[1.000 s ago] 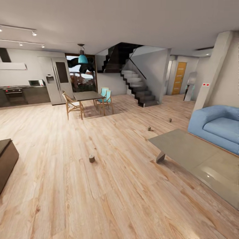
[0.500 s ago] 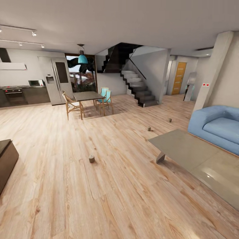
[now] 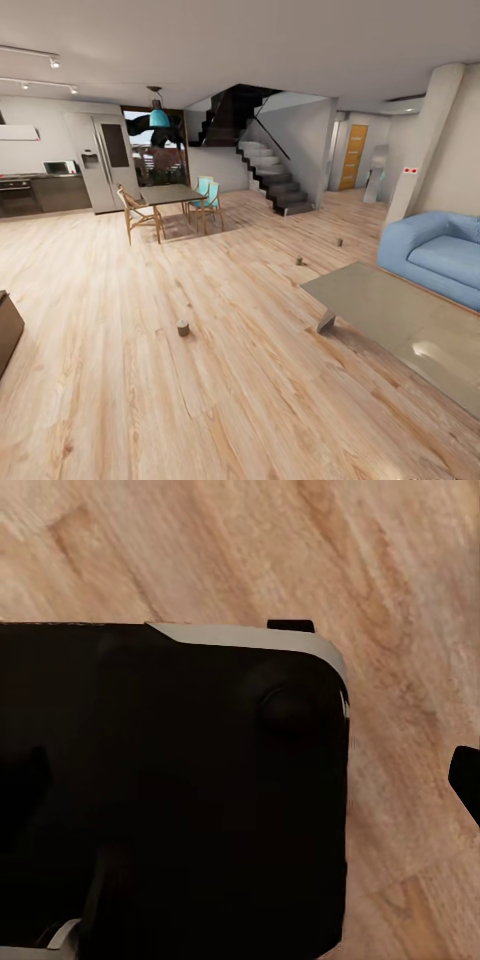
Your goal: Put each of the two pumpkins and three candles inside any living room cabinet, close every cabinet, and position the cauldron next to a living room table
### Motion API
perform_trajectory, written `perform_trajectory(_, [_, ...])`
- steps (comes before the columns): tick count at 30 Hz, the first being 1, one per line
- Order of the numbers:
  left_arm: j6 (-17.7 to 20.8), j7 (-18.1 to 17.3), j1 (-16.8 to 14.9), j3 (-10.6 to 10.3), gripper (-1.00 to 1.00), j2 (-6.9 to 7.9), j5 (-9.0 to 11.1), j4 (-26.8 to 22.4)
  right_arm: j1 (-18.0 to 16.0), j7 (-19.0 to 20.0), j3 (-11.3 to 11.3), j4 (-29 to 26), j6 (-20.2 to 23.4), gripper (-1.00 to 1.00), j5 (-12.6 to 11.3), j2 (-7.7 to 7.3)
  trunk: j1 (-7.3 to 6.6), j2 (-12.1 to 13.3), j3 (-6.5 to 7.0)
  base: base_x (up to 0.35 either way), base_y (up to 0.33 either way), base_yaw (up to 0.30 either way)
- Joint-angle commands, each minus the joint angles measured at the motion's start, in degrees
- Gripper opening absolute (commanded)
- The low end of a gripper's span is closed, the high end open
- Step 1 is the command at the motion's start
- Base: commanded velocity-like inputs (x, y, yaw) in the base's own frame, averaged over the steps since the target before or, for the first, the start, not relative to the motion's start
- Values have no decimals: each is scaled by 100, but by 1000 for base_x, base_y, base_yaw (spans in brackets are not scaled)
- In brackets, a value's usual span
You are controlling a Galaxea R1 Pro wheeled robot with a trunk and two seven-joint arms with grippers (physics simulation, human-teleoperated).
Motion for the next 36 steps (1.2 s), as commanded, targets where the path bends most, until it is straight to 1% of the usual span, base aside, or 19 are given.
perform_trajectory(1, [-17,-1,-2,0,100,1,2,2,-5,1,0,7,-21,100,0,0,2,-4,-6,140,222,-249])
perform_trajectory(8, [-18,-1,-2,-11,100,-1,-4,2,-5,1,0,7,-17,100,0,-1,2,-4,-6,32,191,-271])
perform_trajectory(15, [-27,-1,-2,-52,100,-6,-14,2,-5,1,0,7,-13,100,0,-1,2,-4,-6,2,19,-289])
perform_trajectory(36, [-27,-1,-2,-55,100,-7,-15,5,-5,1,0,7,-12,100,0,-1,2,-4,-6,0,0,-291])
